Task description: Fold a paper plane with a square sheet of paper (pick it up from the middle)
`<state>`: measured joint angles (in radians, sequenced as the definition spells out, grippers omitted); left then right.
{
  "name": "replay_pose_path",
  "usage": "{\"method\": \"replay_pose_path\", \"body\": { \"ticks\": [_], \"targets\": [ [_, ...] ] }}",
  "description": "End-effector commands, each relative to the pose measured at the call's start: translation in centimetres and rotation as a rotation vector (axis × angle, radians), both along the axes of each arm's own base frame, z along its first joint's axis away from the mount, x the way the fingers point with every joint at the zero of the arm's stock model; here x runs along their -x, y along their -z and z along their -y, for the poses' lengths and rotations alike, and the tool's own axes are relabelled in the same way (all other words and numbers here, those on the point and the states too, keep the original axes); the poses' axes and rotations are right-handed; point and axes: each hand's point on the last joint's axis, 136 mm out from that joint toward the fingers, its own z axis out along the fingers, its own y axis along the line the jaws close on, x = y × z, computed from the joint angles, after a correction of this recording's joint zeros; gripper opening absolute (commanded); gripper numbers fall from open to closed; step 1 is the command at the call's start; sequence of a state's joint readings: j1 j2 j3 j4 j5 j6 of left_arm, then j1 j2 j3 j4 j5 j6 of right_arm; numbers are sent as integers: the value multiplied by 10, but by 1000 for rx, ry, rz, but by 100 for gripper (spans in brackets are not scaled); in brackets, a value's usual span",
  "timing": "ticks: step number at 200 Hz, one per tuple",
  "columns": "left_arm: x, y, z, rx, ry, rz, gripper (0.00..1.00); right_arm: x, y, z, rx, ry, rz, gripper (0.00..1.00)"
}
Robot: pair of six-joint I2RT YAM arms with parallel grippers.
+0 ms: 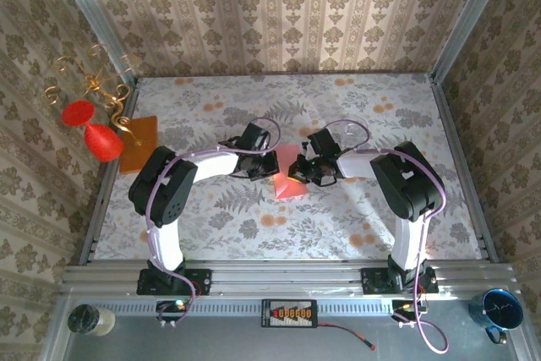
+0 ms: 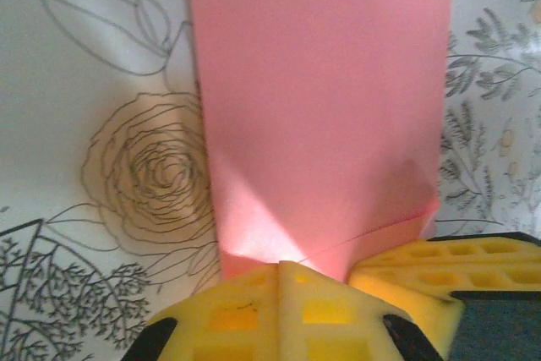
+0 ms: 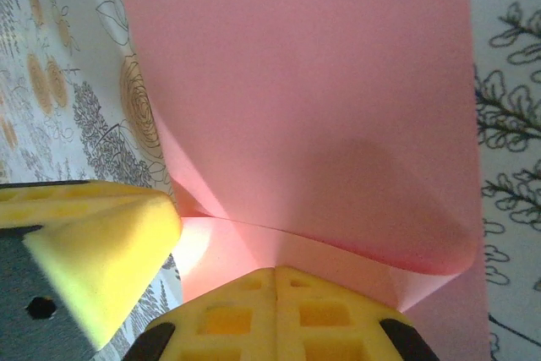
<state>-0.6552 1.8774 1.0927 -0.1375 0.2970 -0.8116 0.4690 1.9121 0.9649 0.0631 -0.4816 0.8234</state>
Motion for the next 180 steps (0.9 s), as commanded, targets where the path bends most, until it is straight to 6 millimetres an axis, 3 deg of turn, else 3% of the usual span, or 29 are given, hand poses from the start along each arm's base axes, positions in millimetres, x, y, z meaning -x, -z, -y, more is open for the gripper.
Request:
{"method": "replay_pose_path", "body": {
  "ticks": [1, 61, 87, 180],
  "targets": [
    [1, -35, 16, 88, 8, 52, 0, 36, 61, 40, 193, 80, -172, 3],
    [51, -31, 24, 121, 32, -30, 6, 45, 71, 48, 223, 102, -212, 3],
    [68, -20, 25, 86, 46, -71, 7, 46, 72, 48, 226, 103, -217, 3],
    [69, 5, 12, 8, 20, -95, 6, 48, 73, 47, 214, 105, -229, 3]
  ]
}}
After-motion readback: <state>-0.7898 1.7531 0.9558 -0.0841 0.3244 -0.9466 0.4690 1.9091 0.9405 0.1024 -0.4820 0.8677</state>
